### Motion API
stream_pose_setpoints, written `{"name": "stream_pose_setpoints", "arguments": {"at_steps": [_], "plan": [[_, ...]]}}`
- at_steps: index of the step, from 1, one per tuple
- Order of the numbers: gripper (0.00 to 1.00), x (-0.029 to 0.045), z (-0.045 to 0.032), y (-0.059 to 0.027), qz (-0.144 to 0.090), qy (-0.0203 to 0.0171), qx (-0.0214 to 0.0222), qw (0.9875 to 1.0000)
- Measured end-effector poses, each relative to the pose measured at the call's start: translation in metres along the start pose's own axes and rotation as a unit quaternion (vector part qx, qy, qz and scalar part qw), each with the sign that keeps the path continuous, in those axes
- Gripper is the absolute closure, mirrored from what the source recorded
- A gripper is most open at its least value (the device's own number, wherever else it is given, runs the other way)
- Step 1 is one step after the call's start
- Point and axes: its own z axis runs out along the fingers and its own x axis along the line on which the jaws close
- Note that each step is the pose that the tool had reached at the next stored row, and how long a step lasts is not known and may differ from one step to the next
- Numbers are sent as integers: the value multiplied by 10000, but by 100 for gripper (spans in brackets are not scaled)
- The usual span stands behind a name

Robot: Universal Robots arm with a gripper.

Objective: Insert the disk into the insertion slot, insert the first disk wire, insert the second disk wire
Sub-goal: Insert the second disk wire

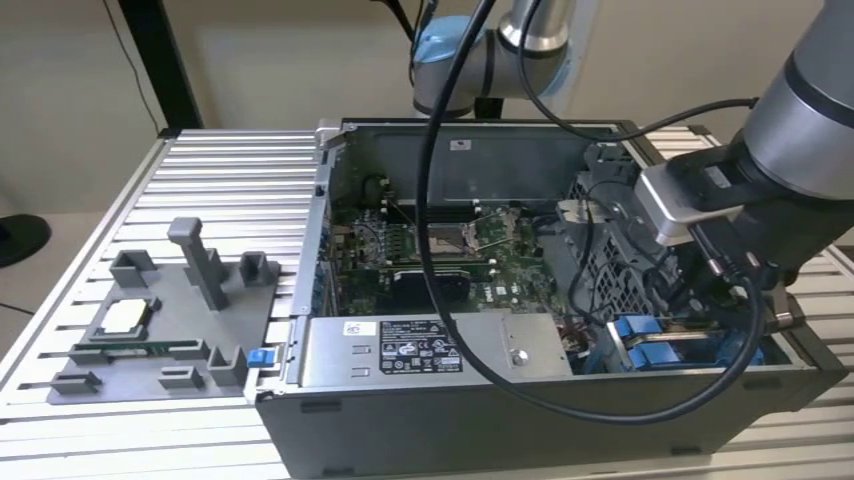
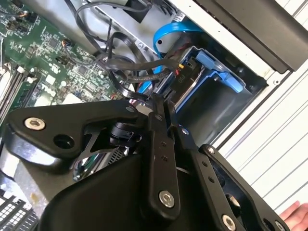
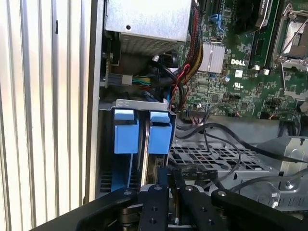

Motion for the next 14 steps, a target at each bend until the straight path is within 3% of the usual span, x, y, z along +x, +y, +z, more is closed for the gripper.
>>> {"name": "stream_pose_setpoints", "arguments": {"at_steps": [7,12,14], "plan": [[100,10,37,-47,-5,62,7,10000],[100,14,52,-58,-12,142,3,9999],[100,15,58,-58,-13,158,4,9999]]}}
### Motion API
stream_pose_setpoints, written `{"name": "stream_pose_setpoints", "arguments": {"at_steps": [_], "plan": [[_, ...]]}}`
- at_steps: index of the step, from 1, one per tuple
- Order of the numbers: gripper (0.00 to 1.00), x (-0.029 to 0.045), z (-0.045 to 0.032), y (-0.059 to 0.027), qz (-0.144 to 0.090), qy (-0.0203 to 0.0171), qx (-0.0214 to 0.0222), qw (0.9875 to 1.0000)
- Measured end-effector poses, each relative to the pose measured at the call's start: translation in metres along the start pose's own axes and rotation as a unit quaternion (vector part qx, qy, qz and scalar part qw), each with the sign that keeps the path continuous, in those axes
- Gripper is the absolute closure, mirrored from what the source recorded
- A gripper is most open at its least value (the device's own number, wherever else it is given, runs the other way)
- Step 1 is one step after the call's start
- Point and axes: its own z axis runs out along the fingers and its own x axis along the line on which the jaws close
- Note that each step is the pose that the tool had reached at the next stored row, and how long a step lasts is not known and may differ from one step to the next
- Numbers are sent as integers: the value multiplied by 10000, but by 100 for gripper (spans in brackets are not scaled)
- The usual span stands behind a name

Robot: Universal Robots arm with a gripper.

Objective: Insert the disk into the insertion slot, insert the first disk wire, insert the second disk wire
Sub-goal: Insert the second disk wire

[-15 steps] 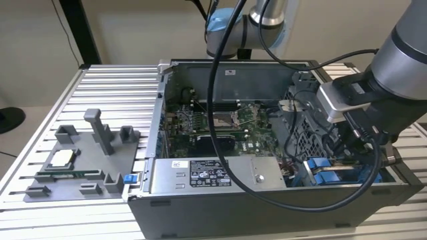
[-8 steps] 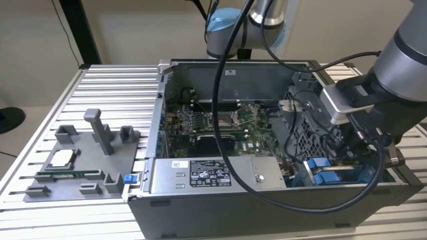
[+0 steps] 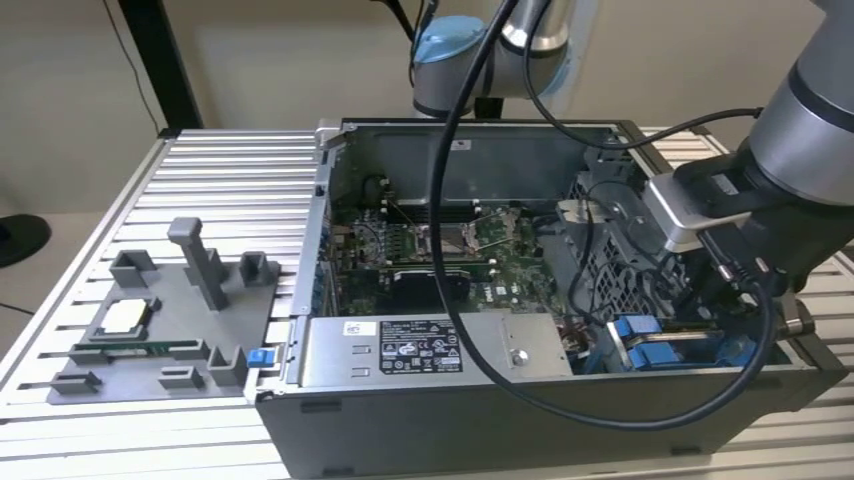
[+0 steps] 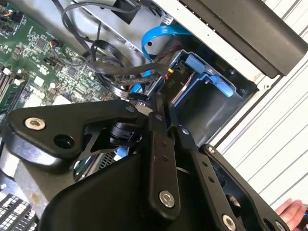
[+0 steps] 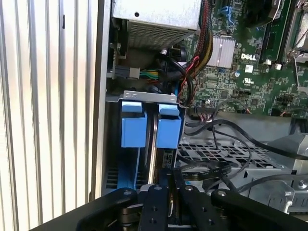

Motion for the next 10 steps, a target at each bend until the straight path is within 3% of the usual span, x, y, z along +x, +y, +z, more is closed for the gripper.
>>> {"name": "stream_pose_setpoints", "arguments": {"at_steps": [10], "plan": [[100,-17,19,-2,-1,0,8,10000]]}}
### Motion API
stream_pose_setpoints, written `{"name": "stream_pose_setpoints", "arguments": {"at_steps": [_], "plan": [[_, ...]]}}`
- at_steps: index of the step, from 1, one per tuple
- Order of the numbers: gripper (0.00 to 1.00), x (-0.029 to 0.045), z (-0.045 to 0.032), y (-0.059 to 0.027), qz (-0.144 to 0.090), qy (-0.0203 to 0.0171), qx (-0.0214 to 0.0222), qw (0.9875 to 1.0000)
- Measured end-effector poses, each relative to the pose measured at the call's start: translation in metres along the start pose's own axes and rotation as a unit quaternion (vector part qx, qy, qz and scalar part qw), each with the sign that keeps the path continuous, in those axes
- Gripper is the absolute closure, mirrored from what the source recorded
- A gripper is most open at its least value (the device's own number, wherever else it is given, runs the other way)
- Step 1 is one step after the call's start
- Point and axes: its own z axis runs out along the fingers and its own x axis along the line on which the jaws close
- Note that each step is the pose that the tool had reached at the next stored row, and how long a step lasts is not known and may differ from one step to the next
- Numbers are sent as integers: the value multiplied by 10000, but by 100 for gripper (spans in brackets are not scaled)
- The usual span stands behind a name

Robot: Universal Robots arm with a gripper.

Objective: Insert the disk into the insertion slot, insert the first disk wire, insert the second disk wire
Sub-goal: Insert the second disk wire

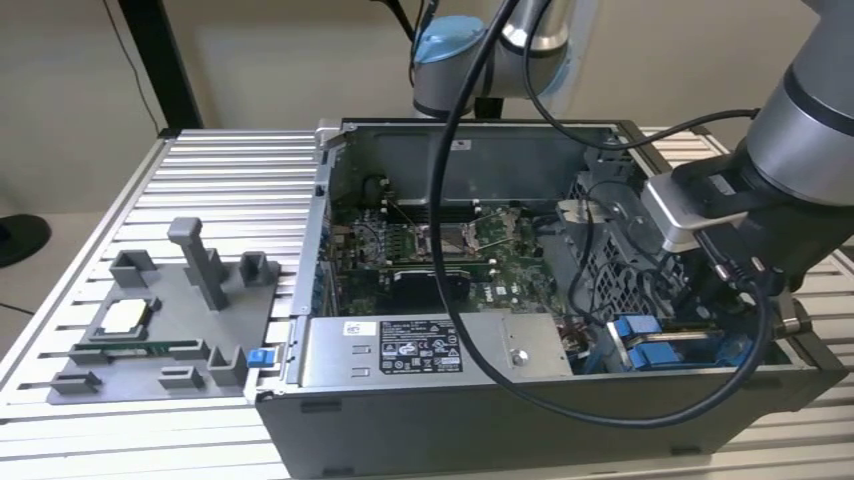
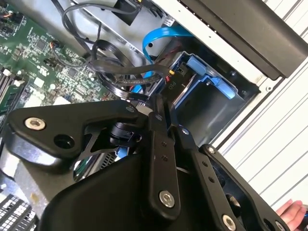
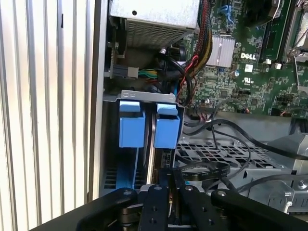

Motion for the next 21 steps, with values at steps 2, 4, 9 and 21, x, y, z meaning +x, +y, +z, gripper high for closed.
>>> {"name": "stream_pose_setpoints", "arguments": {"at_steps": [2,4,9,21], "plan": [[100,-1,3,-7,-1,2,0,10000],[100,-2,8,-14,-1,2,1,10000],[100,-4,27,-15,-1,1,3,10000],[0,-1,79,-7,1,2,8,10000]]}}
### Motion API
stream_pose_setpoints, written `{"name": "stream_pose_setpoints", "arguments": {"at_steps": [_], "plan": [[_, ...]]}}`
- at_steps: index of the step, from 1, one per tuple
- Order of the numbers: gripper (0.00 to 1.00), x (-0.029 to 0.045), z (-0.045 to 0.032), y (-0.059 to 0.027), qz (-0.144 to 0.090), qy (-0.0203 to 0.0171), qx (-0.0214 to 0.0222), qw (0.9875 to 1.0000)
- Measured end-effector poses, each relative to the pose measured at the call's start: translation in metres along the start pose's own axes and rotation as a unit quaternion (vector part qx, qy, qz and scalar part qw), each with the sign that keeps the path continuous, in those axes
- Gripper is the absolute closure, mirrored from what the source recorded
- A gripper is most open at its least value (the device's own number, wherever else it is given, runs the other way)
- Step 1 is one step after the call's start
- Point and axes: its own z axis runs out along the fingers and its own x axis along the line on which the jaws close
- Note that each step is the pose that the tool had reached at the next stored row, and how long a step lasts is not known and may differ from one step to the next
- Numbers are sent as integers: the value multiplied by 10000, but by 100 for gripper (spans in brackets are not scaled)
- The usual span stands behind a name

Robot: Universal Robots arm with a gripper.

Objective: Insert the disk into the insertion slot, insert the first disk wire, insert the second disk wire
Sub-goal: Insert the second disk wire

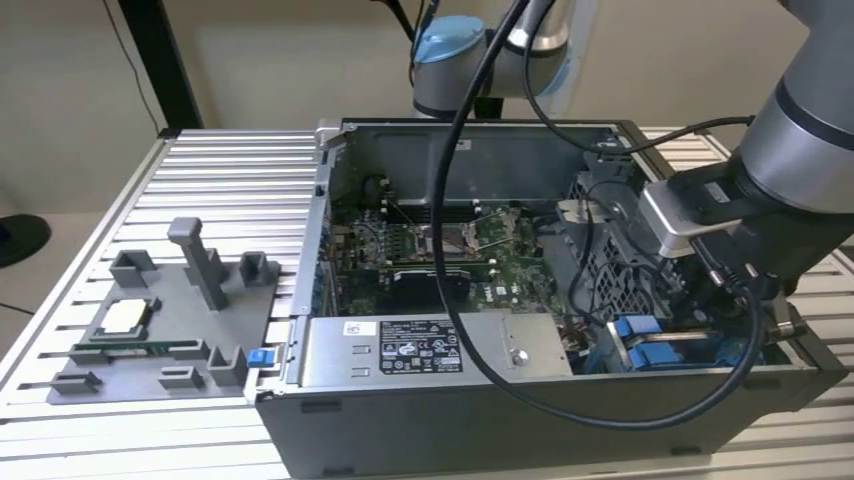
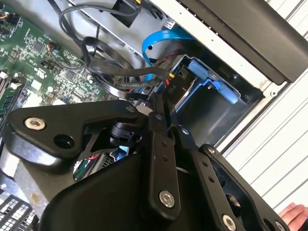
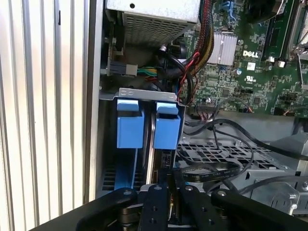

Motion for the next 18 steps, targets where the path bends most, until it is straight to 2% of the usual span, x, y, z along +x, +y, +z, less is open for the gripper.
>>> {"name": "stream_pose_setpoints", "arguments": {"at_steps": [2,7,11,18], "plan": [[0,-4,-21,-4,5,-6,2,10000],[0,-37,-233,-37,11,2,2,10000],[0,-56,-360,-57,16,3,3,10000],[0,-59,-373,-59,17,3,3,10000]]}}
